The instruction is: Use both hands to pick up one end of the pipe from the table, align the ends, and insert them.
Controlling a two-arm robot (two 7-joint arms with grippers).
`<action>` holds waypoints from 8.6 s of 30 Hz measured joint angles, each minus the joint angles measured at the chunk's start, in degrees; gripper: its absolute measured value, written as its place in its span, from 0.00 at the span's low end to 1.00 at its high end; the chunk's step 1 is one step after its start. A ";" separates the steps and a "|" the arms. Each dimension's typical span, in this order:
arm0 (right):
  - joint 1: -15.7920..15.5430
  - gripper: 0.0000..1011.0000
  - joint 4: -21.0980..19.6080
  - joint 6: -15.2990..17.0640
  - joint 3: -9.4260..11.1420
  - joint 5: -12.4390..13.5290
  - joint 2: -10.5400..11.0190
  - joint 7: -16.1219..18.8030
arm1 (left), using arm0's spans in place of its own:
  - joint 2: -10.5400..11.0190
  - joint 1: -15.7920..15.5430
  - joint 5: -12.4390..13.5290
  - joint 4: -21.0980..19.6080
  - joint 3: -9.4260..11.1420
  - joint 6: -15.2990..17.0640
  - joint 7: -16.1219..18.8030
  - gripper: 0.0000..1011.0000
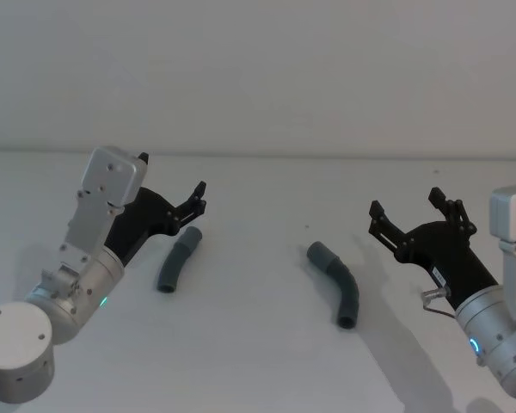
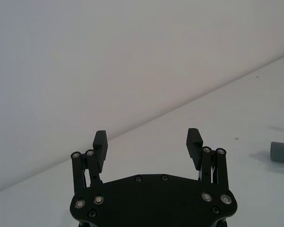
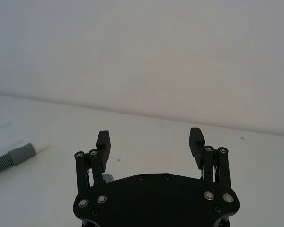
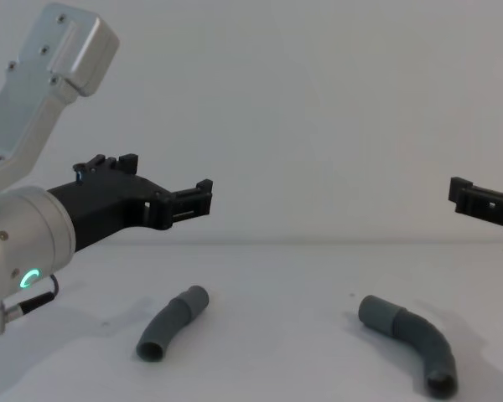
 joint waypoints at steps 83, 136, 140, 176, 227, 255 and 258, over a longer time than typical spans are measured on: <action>7.34 0.99 2.50 11.76 -1.68 1.12 3.60 7.96 | -2.63 -1.67 -4.02 -2.57 -0.88 14.48 -1.00 0.99; 13.41 0.99 6.56 24.41 -6.74 2.70 4.10 12.52 | -4.73 -2.85 -7.68 -4.15 -3.22 38.62 -2.10 0.99; 13.64 0.99 7.17 24.62 -6.98 2.26 3.80 12.38 | -4.61 -2.88 -7.60 -3.44 -3.40 38.18 -2.63 0.99; 13.20 0.99 8.88 25.01 -7.54 -0.54 2.90 12.76 | -5.20 -3.76 -5.99 2.24 -3.28 35.00 -6.15 0.99; 13.67 0.99 10.01 26.42 -7.56 -3.16 2.40 15.06 | -7.07 -5.91 -3.69 6.94 -3.20 33.80 -7.92 0.99; 13.50 0.99 11.20 25.73 -6.97 -3.91 1.59 15.04 | -7.99 -5.16 -3.48 7.02 -4.17 34.02 -7.71 0.99; 13.48 0.99 11.25 25.69 -6.95 -3.95 1.57 15.06 | -8.01 -5.15 -3.46 7.03 -4.20 34.02 -7.69 0.99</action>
